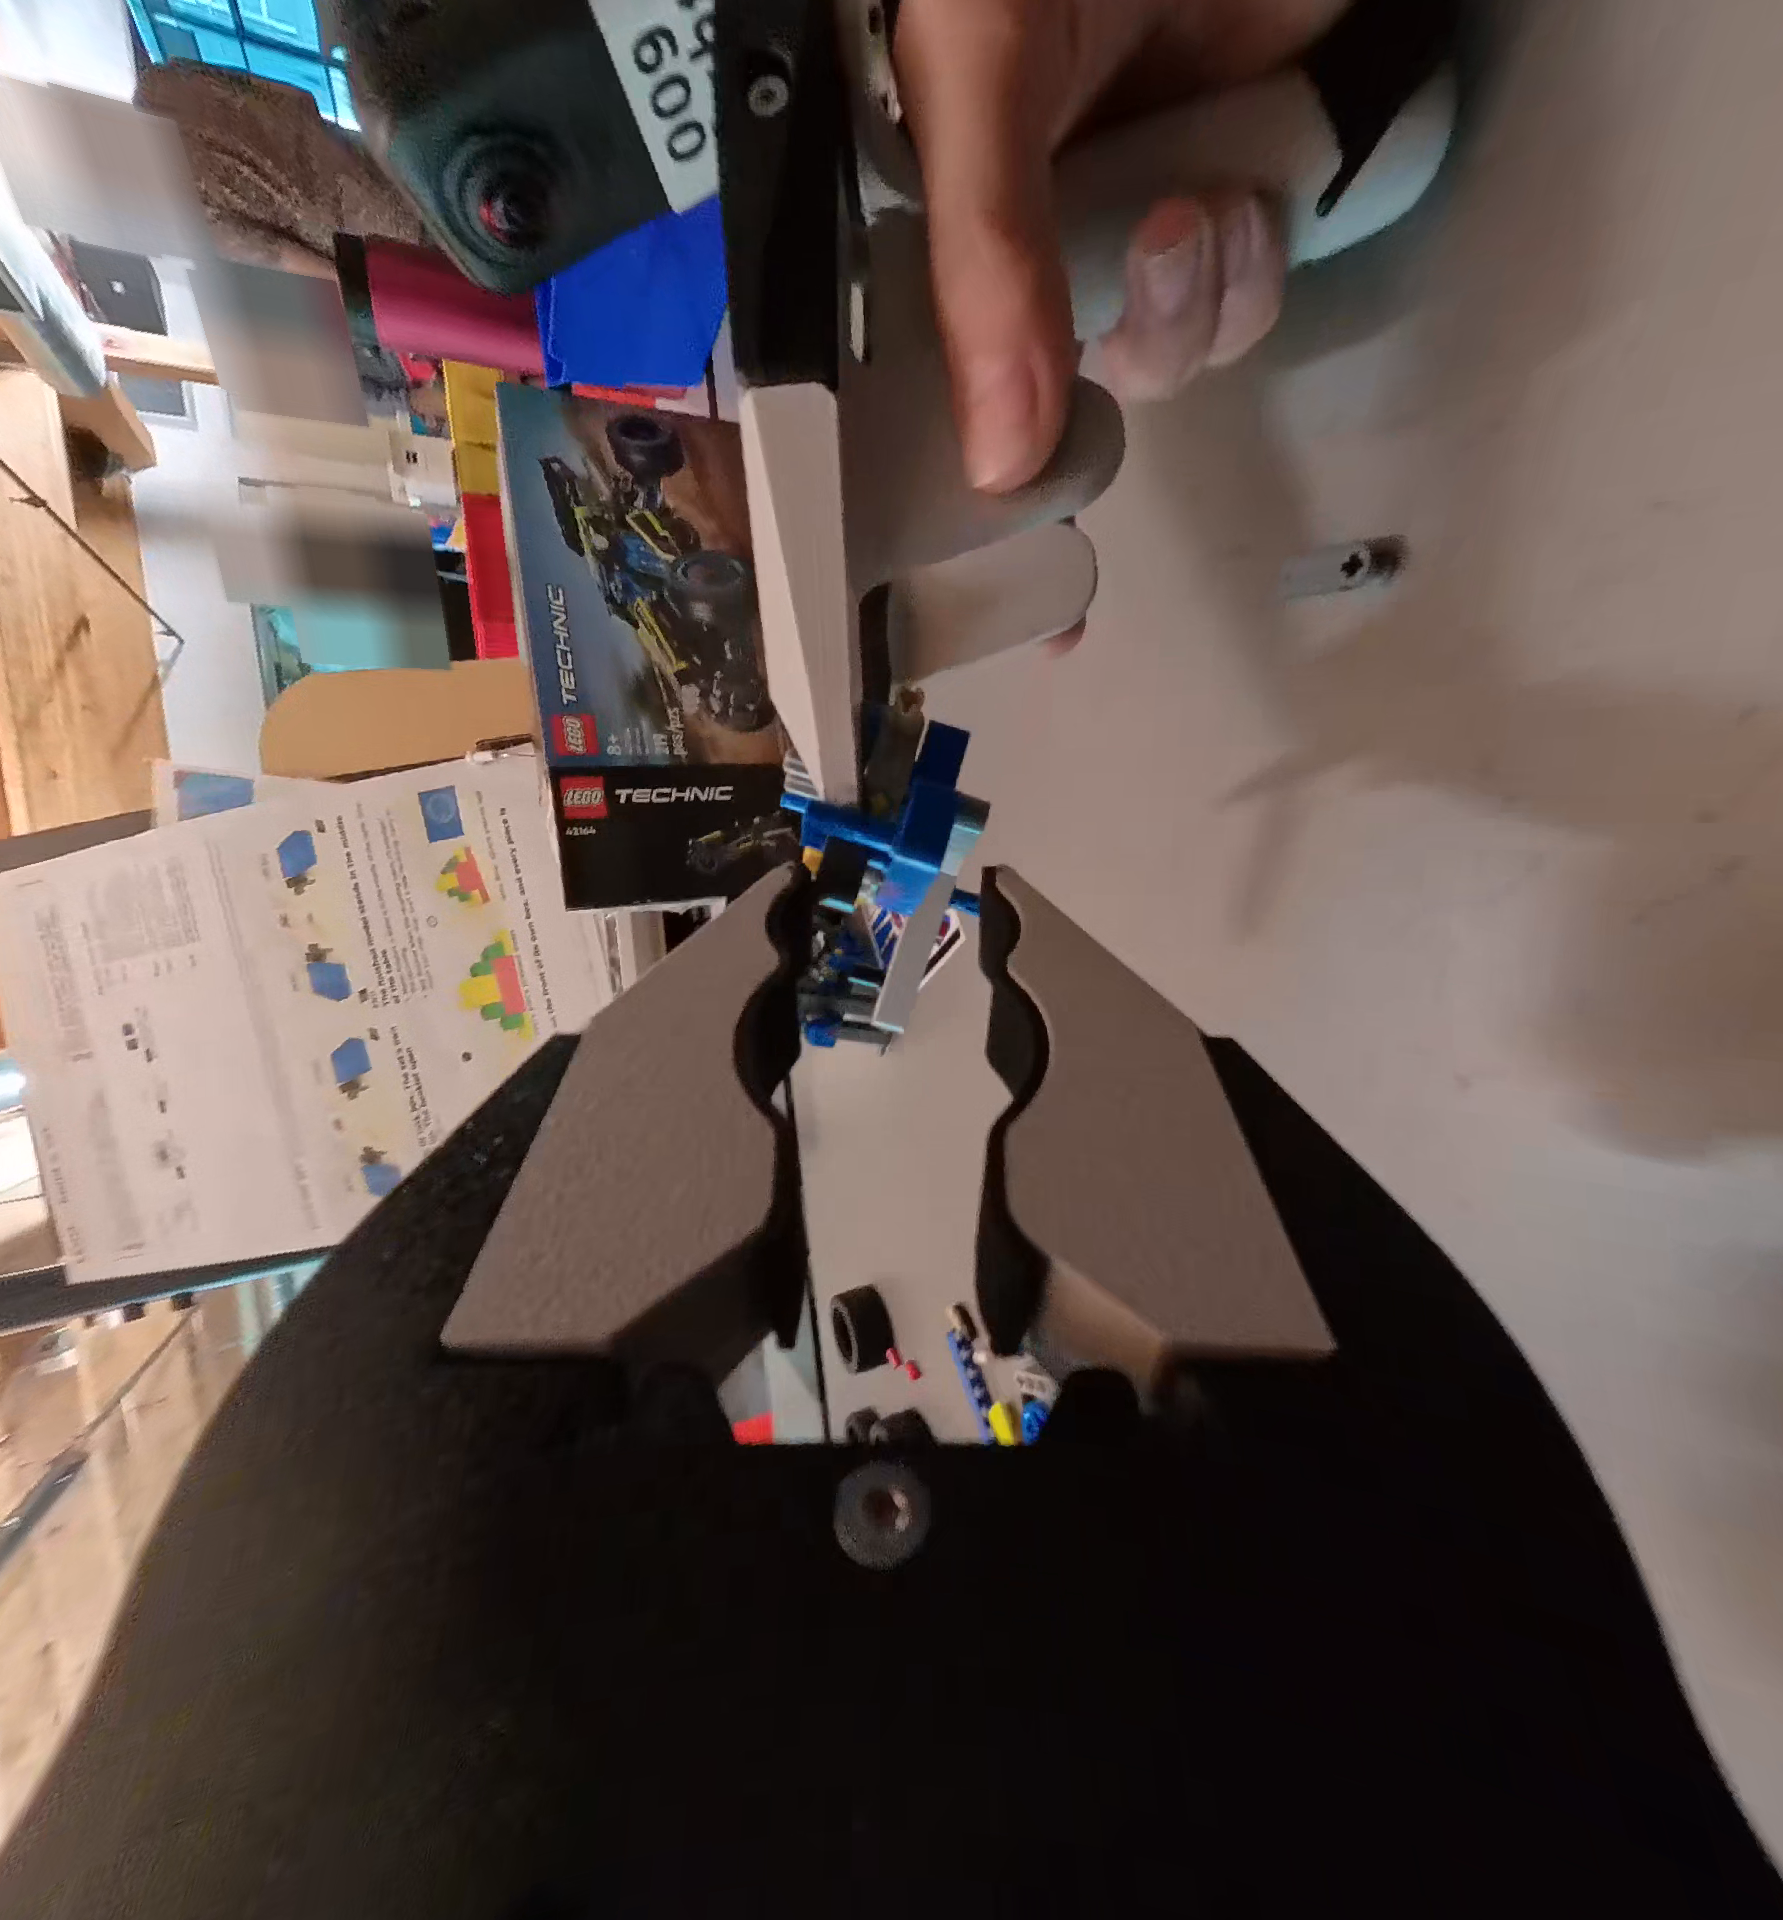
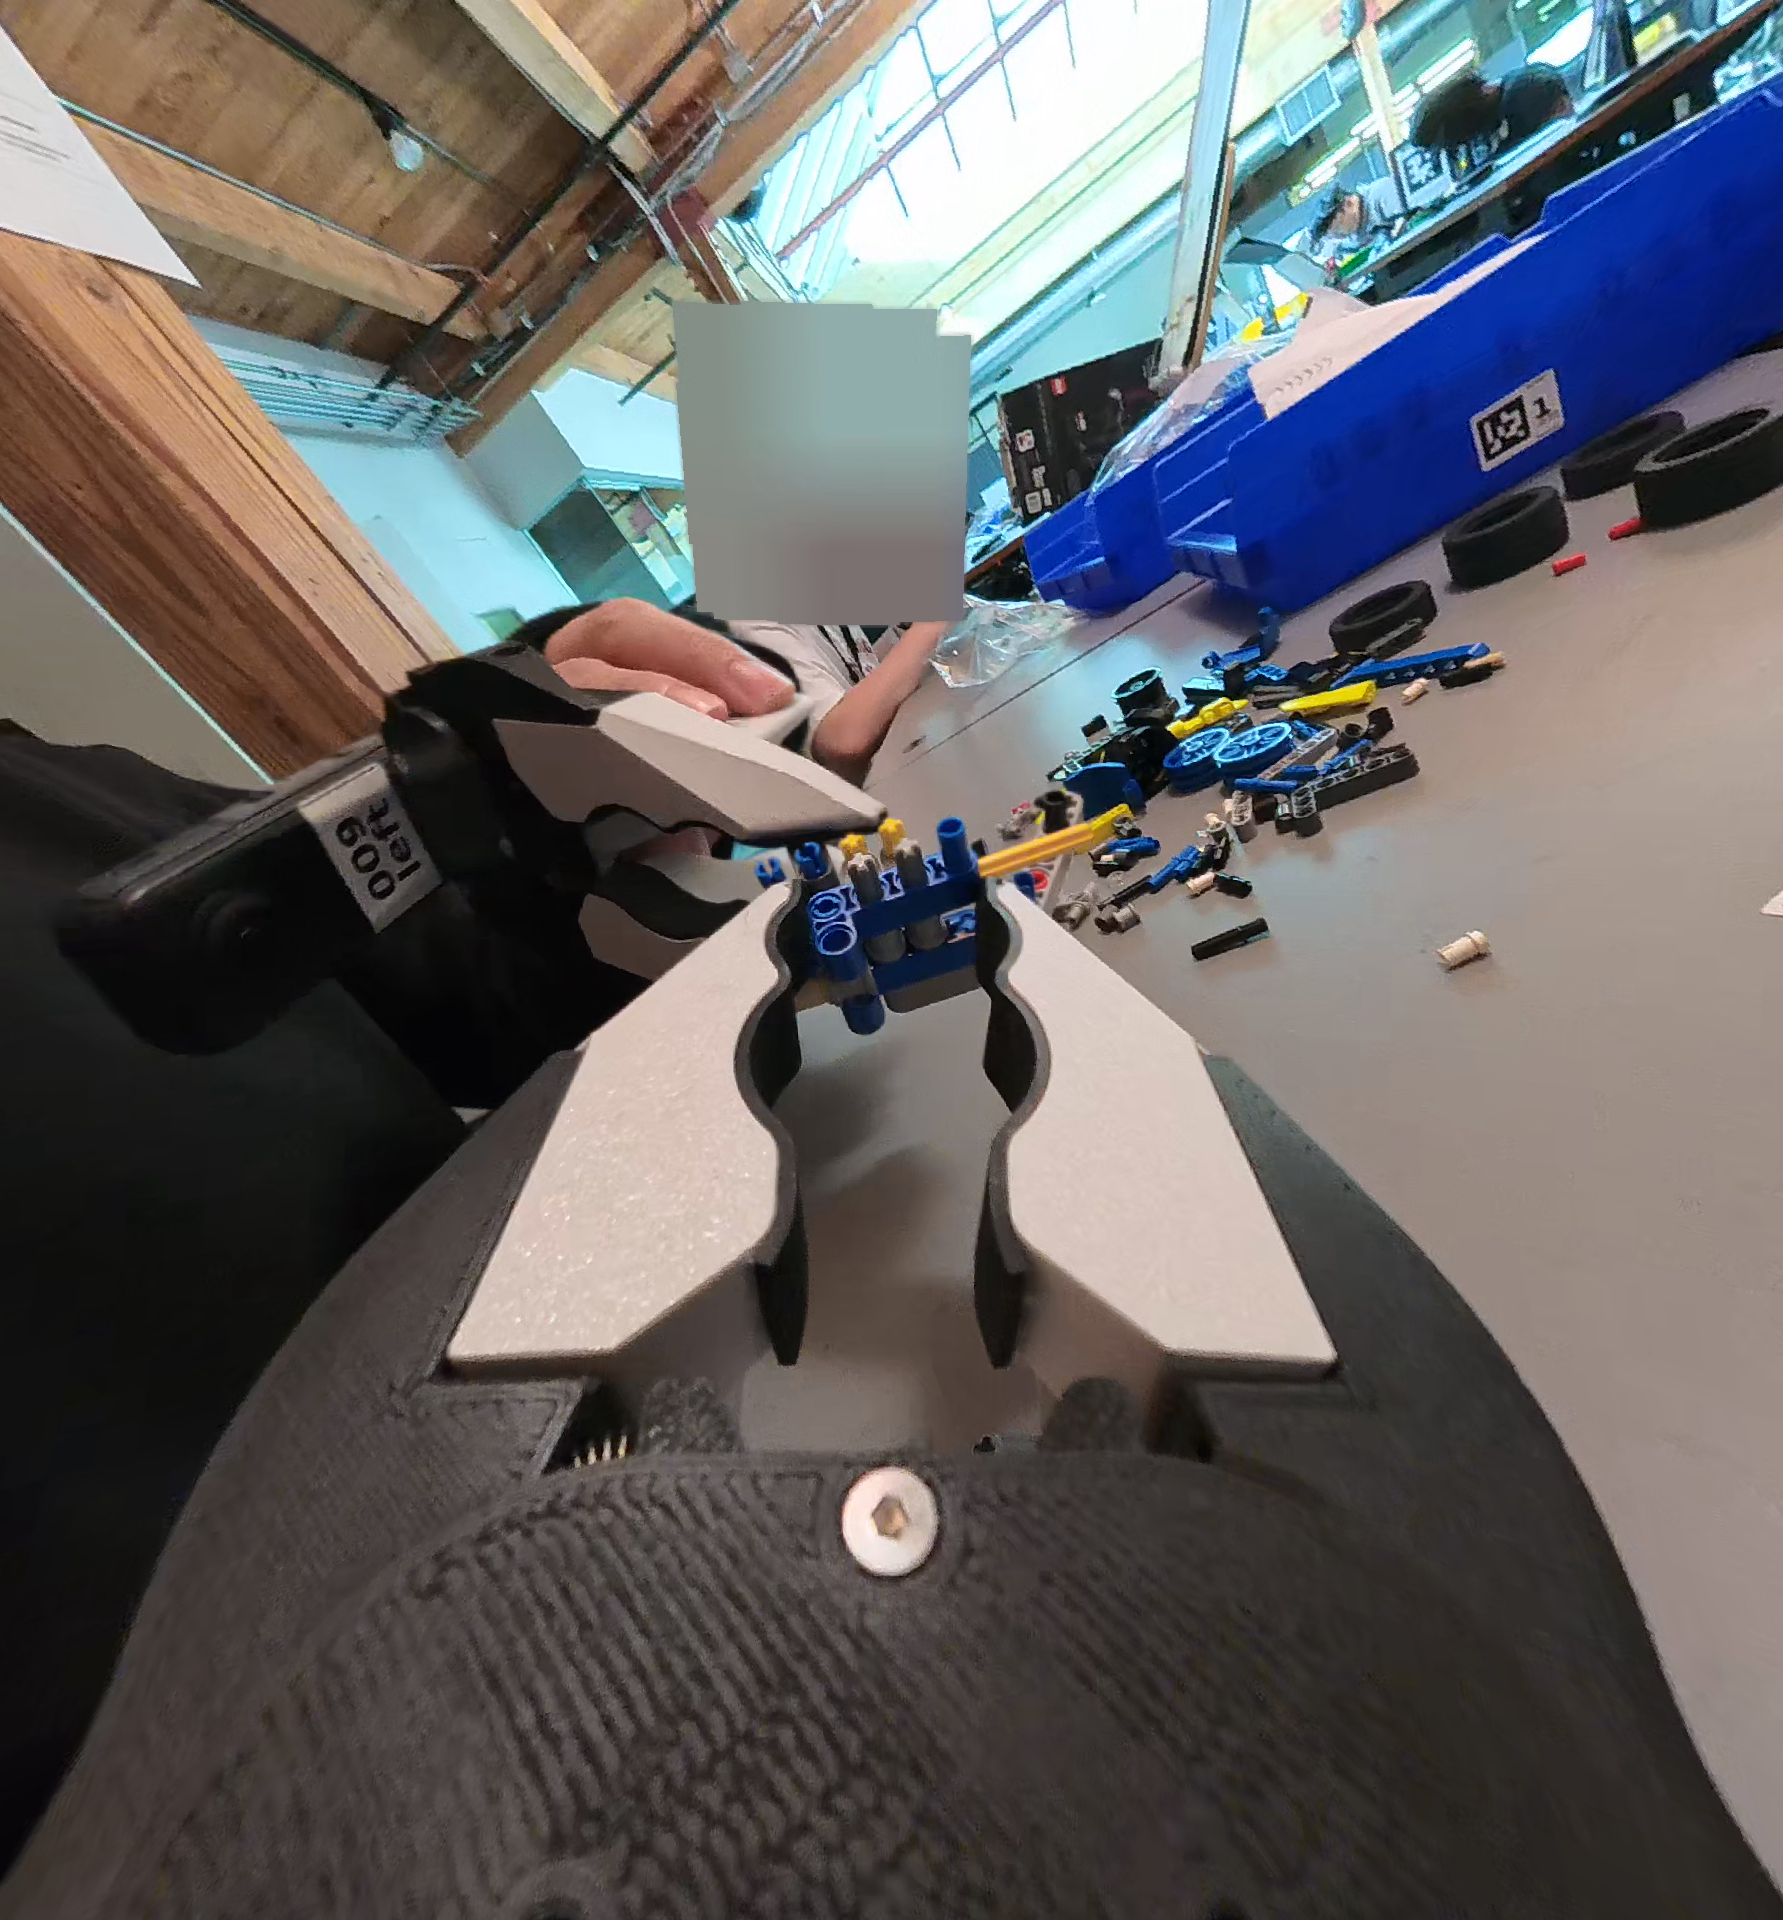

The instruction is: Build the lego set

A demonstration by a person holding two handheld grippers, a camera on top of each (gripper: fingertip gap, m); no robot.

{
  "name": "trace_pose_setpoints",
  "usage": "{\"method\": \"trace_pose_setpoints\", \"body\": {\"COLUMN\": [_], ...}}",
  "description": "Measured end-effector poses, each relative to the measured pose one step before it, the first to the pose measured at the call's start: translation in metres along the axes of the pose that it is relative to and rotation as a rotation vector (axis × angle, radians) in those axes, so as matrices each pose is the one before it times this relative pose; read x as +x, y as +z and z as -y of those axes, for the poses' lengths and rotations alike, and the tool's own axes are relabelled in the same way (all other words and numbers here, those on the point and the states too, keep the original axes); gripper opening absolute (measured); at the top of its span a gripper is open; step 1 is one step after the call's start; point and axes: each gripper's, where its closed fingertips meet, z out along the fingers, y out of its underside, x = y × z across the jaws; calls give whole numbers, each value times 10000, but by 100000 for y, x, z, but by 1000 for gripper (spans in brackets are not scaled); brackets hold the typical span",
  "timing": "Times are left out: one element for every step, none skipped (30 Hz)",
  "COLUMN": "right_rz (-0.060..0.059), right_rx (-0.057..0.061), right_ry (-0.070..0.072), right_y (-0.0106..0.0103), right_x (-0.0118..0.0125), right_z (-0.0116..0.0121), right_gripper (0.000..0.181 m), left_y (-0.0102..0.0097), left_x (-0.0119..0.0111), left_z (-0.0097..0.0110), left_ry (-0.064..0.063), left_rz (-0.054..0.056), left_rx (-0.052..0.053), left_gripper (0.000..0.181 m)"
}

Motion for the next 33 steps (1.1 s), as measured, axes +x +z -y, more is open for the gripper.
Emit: {"method": "trace_pose_setpoints", "body": {"right_rz": [-38, -27, -67, -92, -73, -97, -154, -218, -201, -128, -120, -127, -69, -147, -132, -52, -21, -50, -62, -58, -38, -31, -24, -23, -26, 3, 6, -7, 7, -4, -23, 1, 14], "right_rx": [-47, -31, -14, -4, -2, 8, 0, -15, 4, 96, 87, 1, -10, 27, 5, -79, -2, 7, -8, -14, 19, 8, -7, 1, -10, 10, 20, -19, 10, 13, -33, 7, 38], "right_ry": [24, 63, 69, 47, 26, 8, -8, -6, -41, -57, -7, 41, 5, -1, 3, 3, -1, 6, 13, -14, -31, -32, -21, -26, -14, -6, -8, 27, 24, 14, 45, 22, 12], "right_y": [47, 48, 44, 21, -1, 1, 0, 28, 46, 23, 17, 29, 31, -29, -4, 50, 12, -3, 4, 17, 1, -17, -2, 8, 6, 9, -17, 1, 2, -25, 10, -10, -48], "right_x": [53, 48, 111, 153, 114, 143, 183, 275, 217, 103, 109, 164, 67, 188, 165, 50, 9, 61, 85, 56, 23, 12, 21, 7, 25, -8, 1, 29, 15, 22, 61, 23, -6], "right_z": [-78, -77, -43, -18, -7, 9, -1, -24, -2, 118, 69, -27, -34, 28, -6, -116, -5, -4, -19, -32, 27, 10, -5, -4, -16, 9, 31, -25, 6, 25, -53, 1, 56], "right_gripper": [30, 30, 30, 30, 30, 30, 30, 30, 30, 30, 30, 30, 30, 30, 30, 30, 30, 30, 30, 30, 30, 30, 30, 30, 30, 30, 30, 30, 30, 30, 30, 30, 30], "left_y": [56, 1, 46, 90, 111, 104, 159, 197, 203, 154, 136, 174, 182, 174, 159, 95, 26, 55, 61, 52, 29, 23, 12, 22, 14, -2, 4, 13, 19, 26, 48, 29, 15], "left_x": [-128, -92, 51, 59, 39, 10, 69, 138, 93, -41, -64, 135, 284, 176, 23, -118, -124, 28, 68, 26, -21, -17, 26, 29, 21, 2, -15, 17, -3, -11, 35, 11, -21], "left_z": [-136, -130, -133, -150, -118, -102, -144, -213, -239, -164, -114, -99, -21, -3, -80, -59, -43, -27, -23, -41, -29, 4, 7, 13, 0, 1, 27, 24, 11, 32, 16, 13, 44], "left_ry": [212, 189, 79, -4, 25, 16, -88, -147, -82, 0, 30, -1, -58, -55, -43, -83, -117, -167, -148, 32, 139, 63, -52, -103, -90, -17, 79, 124, 91, 78, 104, 104, 57], "left_rz": [203, 159, 50, 77, 127, 148, 79, -9, -1, 94, 89, -78, -179, -101, -9, 56, 25, -91, -72, 14, 79, 61, -17, -71, -88, -48, 8, -4, -11, -10, -41, -43, -35], "left_rx": [-186, -169, -173, -193, -186, -185, -202, -236, -259, -235, -221, -221, -157, -97, -81, -24, 7, -1, -18, -27, -19, 15, 61, 89, 77, 53, 36, 23, 45, 81, 70, 60, 73], "left_gripper": [25, 19, 19, 19, 19, 18, 18, 18, 18, 18, 19, 19, 23, 28, 29, 26, 19, 19, 19, 19, 19, 18, 18, 18, 17, 17, 17, 17, 17, 16, 16, 16, 16]}}
